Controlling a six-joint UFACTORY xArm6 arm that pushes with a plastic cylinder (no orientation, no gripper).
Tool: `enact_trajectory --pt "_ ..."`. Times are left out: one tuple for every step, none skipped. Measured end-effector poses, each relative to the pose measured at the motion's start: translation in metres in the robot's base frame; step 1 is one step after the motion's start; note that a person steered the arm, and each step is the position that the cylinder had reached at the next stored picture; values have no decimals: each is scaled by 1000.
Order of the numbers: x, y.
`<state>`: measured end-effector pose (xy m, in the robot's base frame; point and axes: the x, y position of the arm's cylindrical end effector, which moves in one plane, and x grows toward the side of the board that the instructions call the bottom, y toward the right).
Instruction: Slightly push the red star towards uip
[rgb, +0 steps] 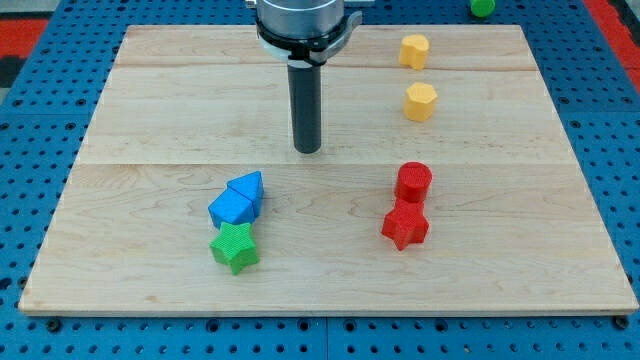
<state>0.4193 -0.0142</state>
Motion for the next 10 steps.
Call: enact_trajectory --pt "7 9" --pt "71 8" --pt "115 39" --pt "117 50" --pt "138 55" --pt "143 78" --pt "133 78" --pt "127 89" --pt "125 93" --pt "123 91"
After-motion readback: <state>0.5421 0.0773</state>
